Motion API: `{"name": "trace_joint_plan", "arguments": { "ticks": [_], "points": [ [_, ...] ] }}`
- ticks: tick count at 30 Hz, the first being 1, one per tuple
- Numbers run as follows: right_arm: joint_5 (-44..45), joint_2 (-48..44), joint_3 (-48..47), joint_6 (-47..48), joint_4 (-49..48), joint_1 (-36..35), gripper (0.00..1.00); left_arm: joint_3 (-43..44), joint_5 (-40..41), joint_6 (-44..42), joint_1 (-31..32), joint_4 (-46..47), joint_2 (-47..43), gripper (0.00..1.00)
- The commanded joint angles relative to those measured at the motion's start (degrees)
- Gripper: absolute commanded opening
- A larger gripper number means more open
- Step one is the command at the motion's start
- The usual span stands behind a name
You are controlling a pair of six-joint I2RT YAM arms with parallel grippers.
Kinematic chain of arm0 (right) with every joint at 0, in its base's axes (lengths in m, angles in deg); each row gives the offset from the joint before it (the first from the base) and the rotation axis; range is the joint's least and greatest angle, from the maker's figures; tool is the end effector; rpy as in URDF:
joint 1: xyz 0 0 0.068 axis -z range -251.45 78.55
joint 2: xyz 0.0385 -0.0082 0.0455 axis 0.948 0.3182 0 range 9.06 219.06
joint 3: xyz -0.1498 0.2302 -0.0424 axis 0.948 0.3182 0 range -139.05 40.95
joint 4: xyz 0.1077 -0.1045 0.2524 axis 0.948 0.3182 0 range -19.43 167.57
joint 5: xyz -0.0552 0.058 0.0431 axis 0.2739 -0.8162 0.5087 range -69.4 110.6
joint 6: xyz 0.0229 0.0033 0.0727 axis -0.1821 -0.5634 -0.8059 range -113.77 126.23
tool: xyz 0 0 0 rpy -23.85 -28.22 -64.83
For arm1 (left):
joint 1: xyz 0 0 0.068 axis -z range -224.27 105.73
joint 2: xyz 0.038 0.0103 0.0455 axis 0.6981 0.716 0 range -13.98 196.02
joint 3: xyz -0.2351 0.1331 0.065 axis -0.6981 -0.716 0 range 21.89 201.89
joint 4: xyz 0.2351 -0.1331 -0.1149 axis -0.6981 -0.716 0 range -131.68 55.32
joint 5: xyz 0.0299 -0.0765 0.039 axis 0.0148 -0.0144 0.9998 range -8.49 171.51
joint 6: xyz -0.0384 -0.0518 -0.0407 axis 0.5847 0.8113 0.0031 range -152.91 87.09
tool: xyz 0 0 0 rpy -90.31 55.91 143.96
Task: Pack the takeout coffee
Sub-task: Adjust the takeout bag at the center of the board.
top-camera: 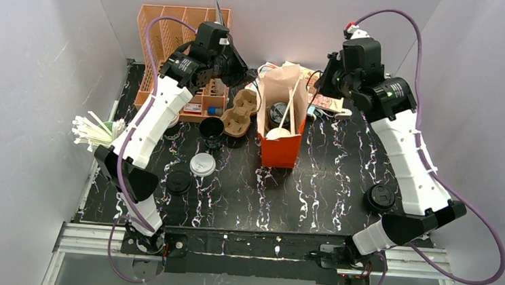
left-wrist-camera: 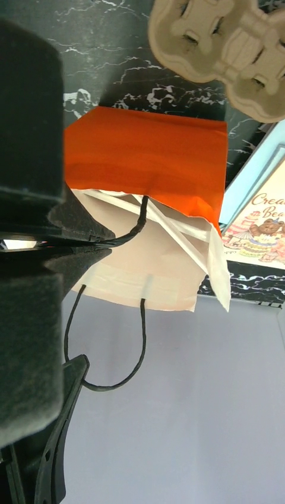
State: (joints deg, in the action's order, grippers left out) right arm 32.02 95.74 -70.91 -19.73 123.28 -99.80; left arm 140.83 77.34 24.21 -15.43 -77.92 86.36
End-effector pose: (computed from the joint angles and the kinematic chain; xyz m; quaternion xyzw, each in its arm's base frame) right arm 0.3169 0.1566 0.4919 0.0338 0.8517 0.1598 0.4979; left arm 0.3827 -0.2162 0.4665 -0.1865 0.8204 -0.3903 0.3739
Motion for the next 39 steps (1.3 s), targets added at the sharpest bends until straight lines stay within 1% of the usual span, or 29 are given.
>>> {"name": "trace_joint_plan", "arguments": {
  "ticks": [1,6,12,13,14,15,16,17,19,21,22,24,26,29,30,32,33,35,37,39],
  "points": [
    [-1.8,-4.0,0.3,-2.4,2.5,0.1,0.01,-1.1,-1.6,1.2,-0.1,-1.4,-5.9,0.0],
    [-2.6,-5.8,4.3,-3.3,2.3,0.1,0.01,-2.9,-0.9,1.1,-0.1,-1.5,-7.3,0.0],
    [-2.2,-4.1,4.1,-3.1,-0.4,0.1,0.02,-3.0,0.1,-1.6,-0.2,-1.1,-6.1,0.0],
    [-2.2,-3.4,3.7,-2.9,-0.7,0.1,0.08,-2.5,0.5,-2.1,-0.4,-1.3,-5.5,0.03],
    [-1.9,-2.8,2.7,-2.7,-0.8,0.1,0.2,-1.7,0.7,-2.7,-0.6,-1.6,-5.1,0.12],
    [-1.5,-2.1,1.8,-2.6,-0.6,0.1,0.31,-0.9,0.9,-3.2,-0.7,-2.2,-4.5,0.24],
    [-1.1,-1.6,1.0,-2.5,-0.4,0.1,0.43,0.0,1.2,-3.8,-0.8,-3.0,-4.0,0.35],
    [-0.5,-1.4,0.4,-2.4,-0.2,0.1,0.53,0.8,1.4,-4.4,-0.9,-3.7,-3.7,0.44],
    [1.2,-2.0,0.4,-1.9,-0.5,0.1,0.7,2.0,2.1,-6.0,-1.0,-4.7,-3.7,0.56],
    [3.0,-3.5,1.5,-0.6,-1.6,0.1,0.82,2.2,4.3,-7.5,-1.3,-5.4,-5.1,0.68],
    [4.0,-4.6,2.4,0.1,-2.3,0.1,0.85,2.1,5.9,-8.7,-1.5,-5.5,-5.9,0.69],
    [5.9,-7.2,4.5,1.9,-4.4,0.1,0.9,1.3,9.4,-12.0,-2.0,-6.1,-8.3,0.71],
    [7.5,-10.0,7.4,3.9,-6.4,0.1,0.94,-0.6,14.8,-15.7,-2.1,-6.7,-11.6,0.72],
    [7.2,-14.7,12.0,8.4,-10.2,0.1,0.98,-5.3,23.3,-19.1,-2.1,-7.1,-17.3,0.75],
    [7.2,-16.4,14.3,9.8,-11.4,0.1,0.98,-7.3,25.6,-20.0,-2.1,-6.7,-19.3,0.78],
    [10.1,-20.9,21.0,11.5,-14.0,0.1,0.98,-12.8,29.8,-21.5,-2.1,-5.1,-23.9,0.83],
    [10.6,-23.1,25.1,12.3,-16.0,0.1,0.98,-17.2,31.3,-22.6,-2.1,-3.7,-27.3,0.85],
    [10.3,-28.6,33.7,15.7,-22.1,0.1,0.98,-23.6,34.5,-23.6,-2.1,-0.8,-31.6,0.89],
    [10.7,-33.6,41.0,16.1,-27.3,0.1,0.98,-31.6,37.7,-23.7,-2.1,1.9,-36.5,0.92],
    [9.0,-36.9,46.5,16.2,-31.1,0.1,0.98,-38.7,38.9,-25.5,-2.1,4.8,-41.4,0.96]
  ]
}}
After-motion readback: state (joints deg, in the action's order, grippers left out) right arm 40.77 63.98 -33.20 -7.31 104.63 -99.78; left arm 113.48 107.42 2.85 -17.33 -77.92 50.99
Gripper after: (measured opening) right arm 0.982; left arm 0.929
